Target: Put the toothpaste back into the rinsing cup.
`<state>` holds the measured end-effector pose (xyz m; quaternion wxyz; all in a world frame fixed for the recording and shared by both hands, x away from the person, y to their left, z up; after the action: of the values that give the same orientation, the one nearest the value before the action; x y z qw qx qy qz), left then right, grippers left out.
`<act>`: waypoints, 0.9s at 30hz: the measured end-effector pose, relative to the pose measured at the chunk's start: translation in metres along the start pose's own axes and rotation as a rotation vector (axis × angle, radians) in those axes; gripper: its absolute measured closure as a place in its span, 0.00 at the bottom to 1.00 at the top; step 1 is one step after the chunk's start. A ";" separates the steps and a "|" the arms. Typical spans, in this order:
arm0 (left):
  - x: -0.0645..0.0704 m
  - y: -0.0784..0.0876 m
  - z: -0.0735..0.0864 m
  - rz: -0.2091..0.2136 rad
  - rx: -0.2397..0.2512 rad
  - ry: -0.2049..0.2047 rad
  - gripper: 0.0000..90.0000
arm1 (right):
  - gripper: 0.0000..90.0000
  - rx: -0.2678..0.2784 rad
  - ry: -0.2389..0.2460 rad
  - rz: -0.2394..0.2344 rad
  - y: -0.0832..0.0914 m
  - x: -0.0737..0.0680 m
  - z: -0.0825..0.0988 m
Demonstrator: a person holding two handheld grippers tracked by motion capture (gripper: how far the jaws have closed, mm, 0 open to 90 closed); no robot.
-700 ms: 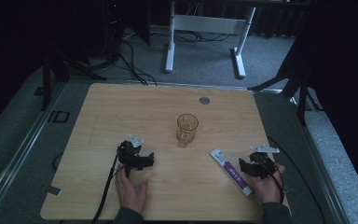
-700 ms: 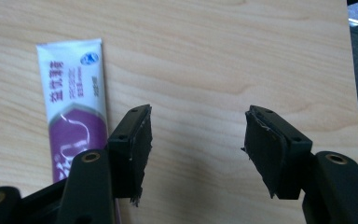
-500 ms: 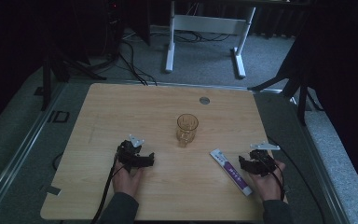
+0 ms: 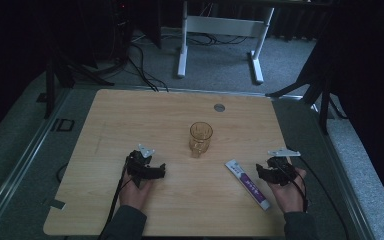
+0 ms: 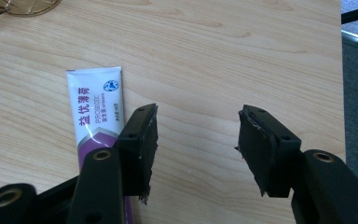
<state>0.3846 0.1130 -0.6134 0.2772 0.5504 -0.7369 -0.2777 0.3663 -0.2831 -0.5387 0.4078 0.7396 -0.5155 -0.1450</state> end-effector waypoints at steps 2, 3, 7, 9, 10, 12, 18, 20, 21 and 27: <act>0.000 0.000 0.000 0.000 -0.001 0.000 0.09 | 0.53 -0.008 0.011 0.001 0.001 -0.001 -0.001; 0.000 0.000 0.000 0.000 -0.001 0.000 0.09 | 0.53 -0.012 0.016 -0.001 0.001 -0.001 -0.002; 0.001 0.000 0.000 0.000 -0.002 -0.001 0.09 | 0.54 -0.032 0.006 -0.028 0.002 -0.004 -0.004; 0.001 0.000 0.000 0.001 -0.002 -0.002 0.09 | 0.55 -0.042 0.003 -0.040 0.002 -0.006 -0.004; 0.001 0.000 0.000 0.001 -0.002 -0.002 0.09 | 0.55 -0.050 0.005 -0.047 0.002 -0.007 -0.004; 0.001 0.000 0.000 0.001 -0.002 -0.002 0.09 | 0.56 -0.063 0.010 -0.057 0.002 -0.008 -0.004; 0.001 0.000 0.000 0.000 -0.004 -0.004 0.09 | 0.57 -0.089 0.001 -0.084 0.002 -0.012 -0.005; 0.002 0.000 0.000 0.000 -0.003 -0.003 0.09 | 0.57 -0.091 0.000 -0.087 0.002 -0.013 -0.005; 0.002 0.000 0.000 0.000 -0.003 -0.003 0.09 | 0.57 -0.092 0.001 -0.092 0.002 -0.013 -0.005; 0.002 0.000 0.001 0.000 -0.003 -0.002 0.09 | 0.58 -0.107 -0.011 -0.118 0.001 -0.015 -0.004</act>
<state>0.3835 0.1111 -0.6133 0.2771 0.5497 -0.7369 -0.2793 0.3619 -0.2683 -0.5381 0.4344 0.7452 -0.4646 -0.2002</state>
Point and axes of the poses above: each handheld gripper's, and its own axes: y roughly backward along the jaws, z roughly out of its underside, x roughly to its right, the point moved 7 cm from there along -y, roughly forward along the jaws, and after that the axes turned 8 degrees about y, right-handed, at the moved point
